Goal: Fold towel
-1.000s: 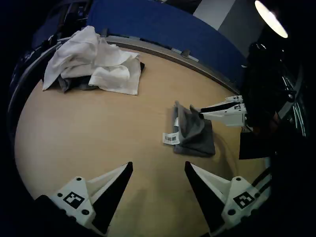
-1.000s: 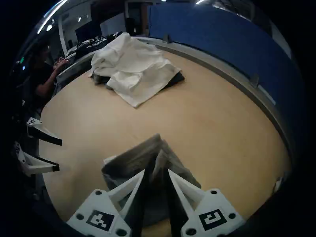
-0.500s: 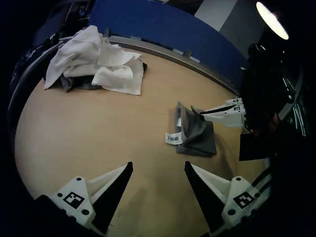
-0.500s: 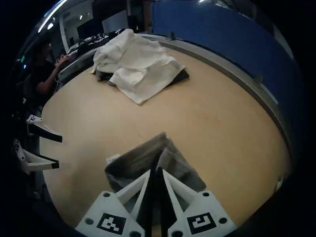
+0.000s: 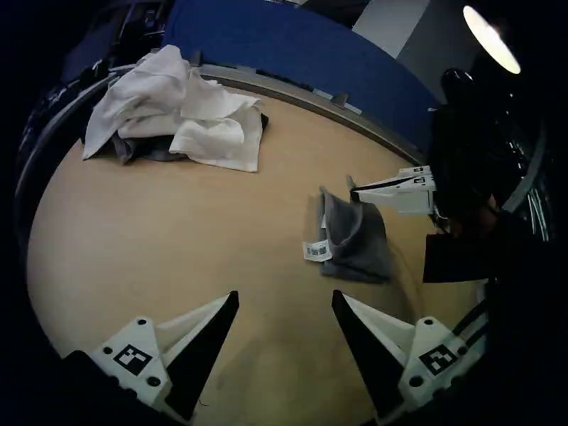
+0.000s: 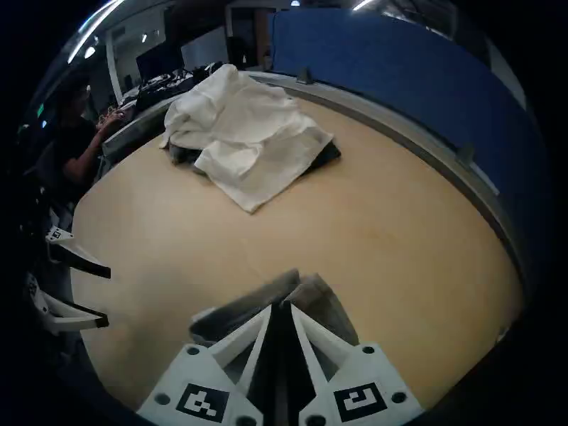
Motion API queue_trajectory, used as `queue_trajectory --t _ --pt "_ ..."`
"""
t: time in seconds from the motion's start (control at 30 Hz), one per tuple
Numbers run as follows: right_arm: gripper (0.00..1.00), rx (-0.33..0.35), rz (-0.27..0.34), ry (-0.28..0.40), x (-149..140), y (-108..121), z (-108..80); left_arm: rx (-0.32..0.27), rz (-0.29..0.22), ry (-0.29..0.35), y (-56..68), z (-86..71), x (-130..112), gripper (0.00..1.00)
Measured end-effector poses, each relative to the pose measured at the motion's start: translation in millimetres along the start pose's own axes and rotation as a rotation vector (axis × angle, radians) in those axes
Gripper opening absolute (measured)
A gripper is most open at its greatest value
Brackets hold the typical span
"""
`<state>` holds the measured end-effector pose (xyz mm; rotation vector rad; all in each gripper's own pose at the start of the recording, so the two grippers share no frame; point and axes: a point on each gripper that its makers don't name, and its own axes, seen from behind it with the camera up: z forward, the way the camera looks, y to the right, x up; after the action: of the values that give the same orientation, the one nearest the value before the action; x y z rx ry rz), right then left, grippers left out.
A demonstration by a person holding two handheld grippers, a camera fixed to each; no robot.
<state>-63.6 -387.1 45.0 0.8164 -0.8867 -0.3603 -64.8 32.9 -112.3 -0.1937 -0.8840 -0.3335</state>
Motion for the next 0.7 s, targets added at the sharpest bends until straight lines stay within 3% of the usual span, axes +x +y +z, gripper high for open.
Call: queue_trajectory --t 0.5,0.57,0.7 --pt "0.06 0.021 0.076 -0.016 -1.6 -7.2 33.2 -0.005 -0.003 -0.007 0.9 3.7 -6.3 0.98" --pt "0.12 0.022 0.072 -0.007 0.2 -7.6 33.4 -0.006 0.000 -0.008 1.7 3.9 -6.6 0.98" --pt "0.40 0.028 0.055 0.023 8.9 -8.8 26.0 -0.007 0.003 -0.009 2.6 4.3 -6.8 0.98"
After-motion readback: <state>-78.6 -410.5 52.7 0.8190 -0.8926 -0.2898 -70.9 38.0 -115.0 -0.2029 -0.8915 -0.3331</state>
